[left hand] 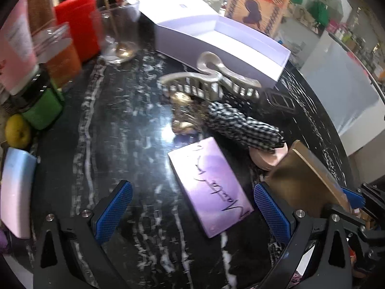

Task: Organize rigid objects
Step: 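Grasp the gold box with the right tool while the left tool grasps the purple Manta Ray box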

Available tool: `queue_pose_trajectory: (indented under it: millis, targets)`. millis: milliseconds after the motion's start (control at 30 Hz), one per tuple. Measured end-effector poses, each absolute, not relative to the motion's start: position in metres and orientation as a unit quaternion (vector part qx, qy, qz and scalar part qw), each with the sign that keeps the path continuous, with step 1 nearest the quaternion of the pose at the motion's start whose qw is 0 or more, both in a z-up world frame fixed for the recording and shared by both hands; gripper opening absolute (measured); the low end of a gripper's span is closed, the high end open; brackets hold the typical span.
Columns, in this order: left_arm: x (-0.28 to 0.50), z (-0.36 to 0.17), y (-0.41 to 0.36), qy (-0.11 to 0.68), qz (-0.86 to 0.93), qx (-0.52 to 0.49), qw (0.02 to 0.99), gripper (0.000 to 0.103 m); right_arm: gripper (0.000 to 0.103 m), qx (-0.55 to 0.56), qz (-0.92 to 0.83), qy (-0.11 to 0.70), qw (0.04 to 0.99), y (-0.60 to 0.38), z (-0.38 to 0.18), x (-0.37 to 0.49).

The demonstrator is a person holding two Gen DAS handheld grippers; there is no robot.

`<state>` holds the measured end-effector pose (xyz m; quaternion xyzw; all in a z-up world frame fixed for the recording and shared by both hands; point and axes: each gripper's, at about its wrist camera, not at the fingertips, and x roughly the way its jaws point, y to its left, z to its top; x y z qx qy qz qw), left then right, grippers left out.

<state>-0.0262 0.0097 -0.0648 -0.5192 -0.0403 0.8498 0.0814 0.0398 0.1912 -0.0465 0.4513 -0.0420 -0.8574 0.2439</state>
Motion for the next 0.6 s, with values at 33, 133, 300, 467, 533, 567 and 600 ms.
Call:
queue_pose_trajectory:
  millis: [33, 133, 300, 467, 533, 567, 600]
  targets:
    - [-0.027, -0.066, 0.012, -0.040, 0.849, -0.521, 0.083, 0.103, 0.036, 0.450, -0.861, -0.036, 0.236, 0.194, -0.046, 0.043]
    - [-0.031, -0.073, 0.018, -0.042, 0.844, -0.529, 0.084, 0.103, 0.036, 0.448, -0.869, -0.025, 0.208, 0.204, -0.047, 0.048]
    - [-0.035, -0.083, 0.022, -0.042, 0.836, -0.542, 0.072, 0.101, 0.036, 0.457, -0.872, -0.026, 0.171, 0.216, -0.058, 0.042]
    - [-0.033, -0.086, 0.030, -0.007, 0.847, -0.529, 0.055, 0.090, 0.037, 0.440, -0.886, 0.008, 0.146, 0.215, -0.061, 0.040]
    - [-0.031, -0.085, 0.036, 0.021, 0.853, -0.519, 0.052, 0.077, 0.038, 0.436, -0.888, 0.036, 0.137, 0.209, -0.064, 0.038]
    - [-0.031, -0.085, 0.036, 0.023, 0.856, -0.513, 0.059, 0.068, 0.039, 0.438, -0.888, 0.046, 0.135, 0.205, -0.067, 0.035]
    - [-0.031, -0.083, 0.037, 0.027, 0.857, -0.511, 0.063, 0.065, 0.039, 0.439, -0.887, 0.048, 0.135, 0.204, -0.069, 0.033]
